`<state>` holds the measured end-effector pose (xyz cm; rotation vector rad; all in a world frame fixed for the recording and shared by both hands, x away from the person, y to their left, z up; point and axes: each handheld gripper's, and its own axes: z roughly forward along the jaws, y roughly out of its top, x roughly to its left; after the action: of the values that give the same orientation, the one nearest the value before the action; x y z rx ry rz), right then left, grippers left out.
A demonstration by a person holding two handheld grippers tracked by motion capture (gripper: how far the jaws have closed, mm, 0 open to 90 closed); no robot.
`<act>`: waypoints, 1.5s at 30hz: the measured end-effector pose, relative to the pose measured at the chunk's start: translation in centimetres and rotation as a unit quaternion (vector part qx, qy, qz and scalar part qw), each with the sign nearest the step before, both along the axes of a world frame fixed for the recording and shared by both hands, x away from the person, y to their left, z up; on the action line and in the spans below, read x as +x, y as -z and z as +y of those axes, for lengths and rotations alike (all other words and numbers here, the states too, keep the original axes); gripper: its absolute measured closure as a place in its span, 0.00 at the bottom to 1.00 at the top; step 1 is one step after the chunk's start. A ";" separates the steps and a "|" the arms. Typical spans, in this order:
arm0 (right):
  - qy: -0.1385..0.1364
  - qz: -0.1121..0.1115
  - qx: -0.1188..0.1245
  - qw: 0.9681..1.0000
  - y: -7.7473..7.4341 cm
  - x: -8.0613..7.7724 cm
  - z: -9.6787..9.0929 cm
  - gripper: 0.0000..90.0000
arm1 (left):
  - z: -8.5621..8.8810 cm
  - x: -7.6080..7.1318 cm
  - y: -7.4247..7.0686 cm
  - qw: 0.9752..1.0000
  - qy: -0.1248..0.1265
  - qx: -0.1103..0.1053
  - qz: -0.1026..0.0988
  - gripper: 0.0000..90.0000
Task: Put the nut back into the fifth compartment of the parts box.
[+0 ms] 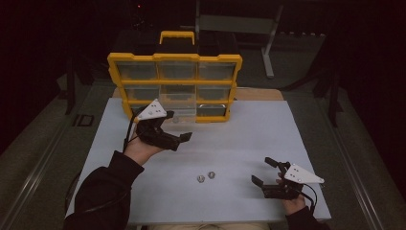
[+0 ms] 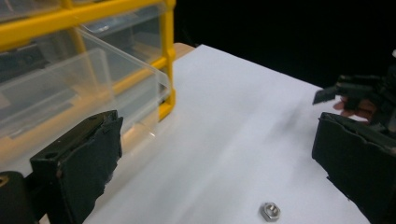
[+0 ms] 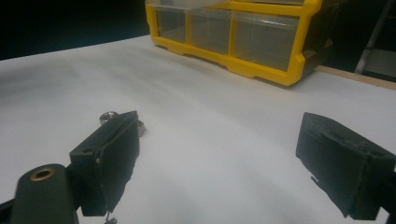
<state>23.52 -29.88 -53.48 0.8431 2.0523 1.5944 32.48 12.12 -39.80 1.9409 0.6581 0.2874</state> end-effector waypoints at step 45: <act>-0.003 0.002 0.000 1.000 0.0 -0.1 0.0 0.15 | -4.2 -4.1 11.2 0.992 0.116 0.023 0.043 0.16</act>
<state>23.45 -29.86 -53.44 0.8420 2.0594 1.5959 28.42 7.87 -51.01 2.0605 0.4782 0.0753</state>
